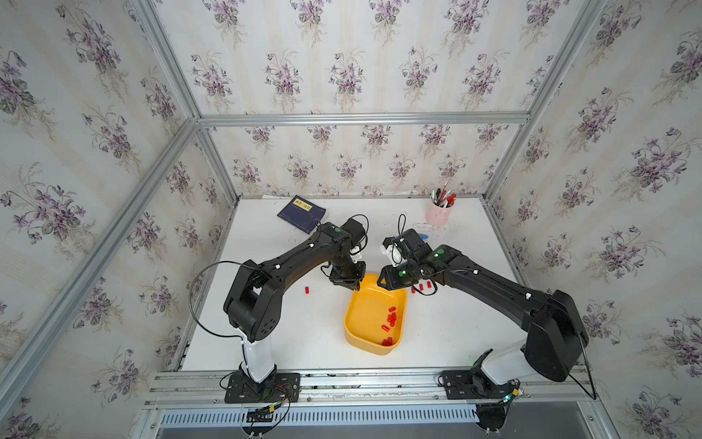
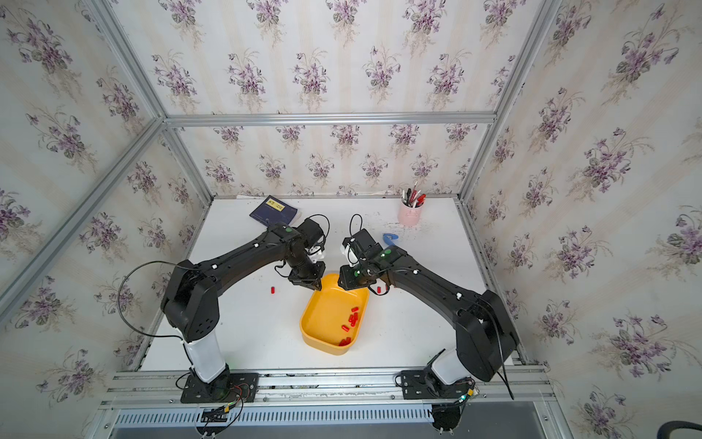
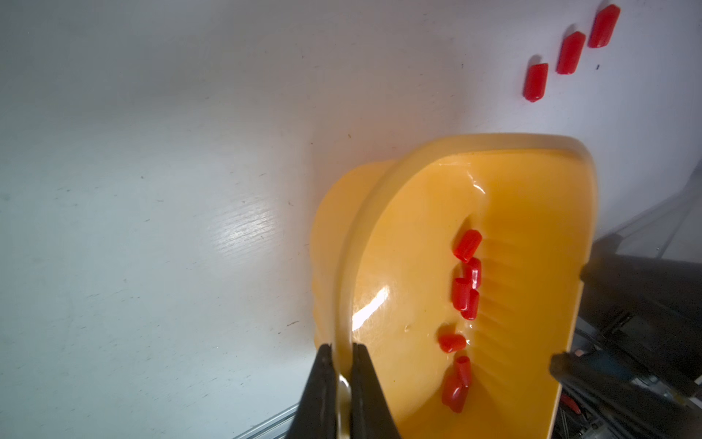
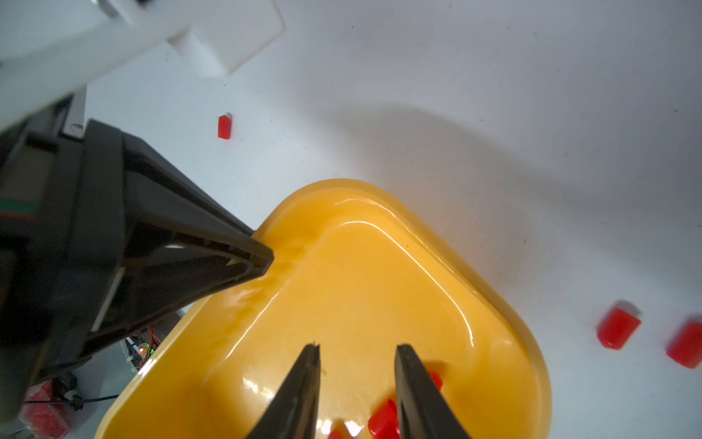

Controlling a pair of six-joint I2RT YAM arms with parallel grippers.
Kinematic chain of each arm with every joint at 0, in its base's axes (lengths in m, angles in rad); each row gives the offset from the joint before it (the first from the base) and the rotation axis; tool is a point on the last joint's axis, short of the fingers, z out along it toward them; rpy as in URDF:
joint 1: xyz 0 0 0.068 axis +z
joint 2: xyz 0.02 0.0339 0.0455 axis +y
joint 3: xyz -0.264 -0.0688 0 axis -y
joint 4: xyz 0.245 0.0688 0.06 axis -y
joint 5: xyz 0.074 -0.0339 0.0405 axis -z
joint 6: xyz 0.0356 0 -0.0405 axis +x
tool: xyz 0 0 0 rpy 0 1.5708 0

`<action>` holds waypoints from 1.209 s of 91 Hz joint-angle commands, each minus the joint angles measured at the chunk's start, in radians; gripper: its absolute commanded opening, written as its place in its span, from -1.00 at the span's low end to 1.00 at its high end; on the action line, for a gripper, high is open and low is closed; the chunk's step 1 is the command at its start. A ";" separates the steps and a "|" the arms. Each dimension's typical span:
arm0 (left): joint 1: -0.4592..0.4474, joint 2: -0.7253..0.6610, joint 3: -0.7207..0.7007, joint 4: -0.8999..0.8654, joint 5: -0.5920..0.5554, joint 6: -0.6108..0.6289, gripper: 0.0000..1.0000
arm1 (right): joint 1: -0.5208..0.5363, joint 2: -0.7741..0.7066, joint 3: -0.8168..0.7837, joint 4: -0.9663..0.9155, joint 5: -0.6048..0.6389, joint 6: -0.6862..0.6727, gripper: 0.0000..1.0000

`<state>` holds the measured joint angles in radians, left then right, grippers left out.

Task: Take the screw protection sleeves out of the storage box
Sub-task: Adjust the storage box at the center of the board.

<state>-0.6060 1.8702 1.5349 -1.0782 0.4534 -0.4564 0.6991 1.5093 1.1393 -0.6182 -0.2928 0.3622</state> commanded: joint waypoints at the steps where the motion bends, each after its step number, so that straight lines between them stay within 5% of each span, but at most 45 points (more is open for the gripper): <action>1: 0.024 0.010 0.023 -0.109 0.058 0.080 -1.00 | -0.002 0.019 0.013 -0.007 -0.037 -0.018 -0.24; 35: -0.017 -0.081 -0.136 0.109 -0.089 -0.105 -1.00 | -0.001 0.029 -0.009 0.019 -0.039 0.036 -0.21; 71: -0.103 -0.187 -0.341 0.327 -0.374 -0.345 -1.00 | 0.003 0.045 -0.028 0.018 0.039 0.036 -0.22; 110: -0.113 -0.193 -0.401 0.386 -0.438 -0.406 -1.00 | 0.057 0.149 0.005 -0.067 0.187 0.032 -0.23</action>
<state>-0.7204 1.6688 1.1294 -0.6918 0.0475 -0.8425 0.7471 1.6432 1.1294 -0.6380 -0.1810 0.3851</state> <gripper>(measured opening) 0.097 0.385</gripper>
